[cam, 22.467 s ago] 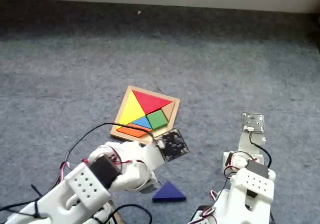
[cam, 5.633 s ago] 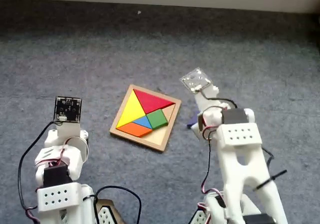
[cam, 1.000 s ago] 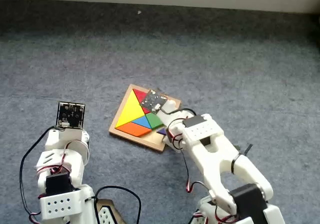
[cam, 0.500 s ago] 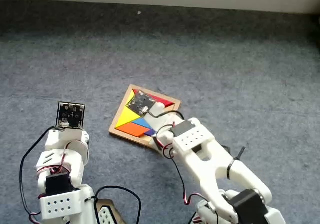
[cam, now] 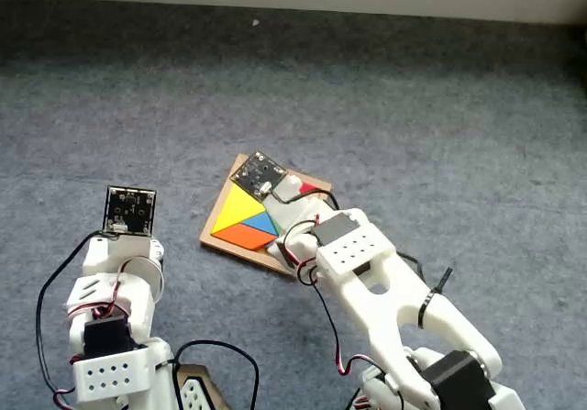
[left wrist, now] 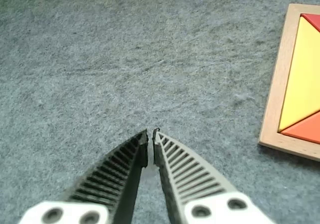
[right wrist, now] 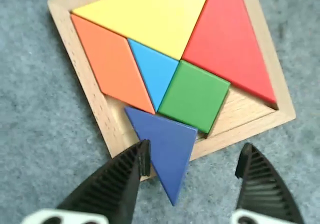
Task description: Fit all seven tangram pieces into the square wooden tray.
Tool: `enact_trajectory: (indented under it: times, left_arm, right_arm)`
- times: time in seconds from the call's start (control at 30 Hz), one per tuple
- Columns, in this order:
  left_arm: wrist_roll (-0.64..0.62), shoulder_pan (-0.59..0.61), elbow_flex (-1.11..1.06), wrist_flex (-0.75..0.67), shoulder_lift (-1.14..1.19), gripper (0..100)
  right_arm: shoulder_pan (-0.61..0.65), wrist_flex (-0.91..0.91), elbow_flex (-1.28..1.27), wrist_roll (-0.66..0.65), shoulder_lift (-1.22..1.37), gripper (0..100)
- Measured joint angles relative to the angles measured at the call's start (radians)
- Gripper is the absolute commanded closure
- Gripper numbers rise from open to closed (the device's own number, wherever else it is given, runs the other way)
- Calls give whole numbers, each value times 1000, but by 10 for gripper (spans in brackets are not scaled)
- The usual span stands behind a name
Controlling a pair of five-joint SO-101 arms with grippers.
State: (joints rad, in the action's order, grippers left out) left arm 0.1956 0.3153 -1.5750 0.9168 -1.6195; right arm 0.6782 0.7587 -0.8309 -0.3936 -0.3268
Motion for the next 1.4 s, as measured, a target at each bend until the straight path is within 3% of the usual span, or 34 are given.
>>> enact_trajectory:
  times: [0.87,1.03,1.3,1.4]
  left_arm:
    - [0,0,0,2,0,947]
    - [0,0,0,2,0,947]
    - [0,0,0,2,0,947]
    - [0,0,0,2,0,947]
  right_arm:
    - [46,2,23,-250,163,798]
    - [46,2,38,-264,209,916]
    - [21,2,49,-262,213,928]
    - [8,2,46,-207,164,928]
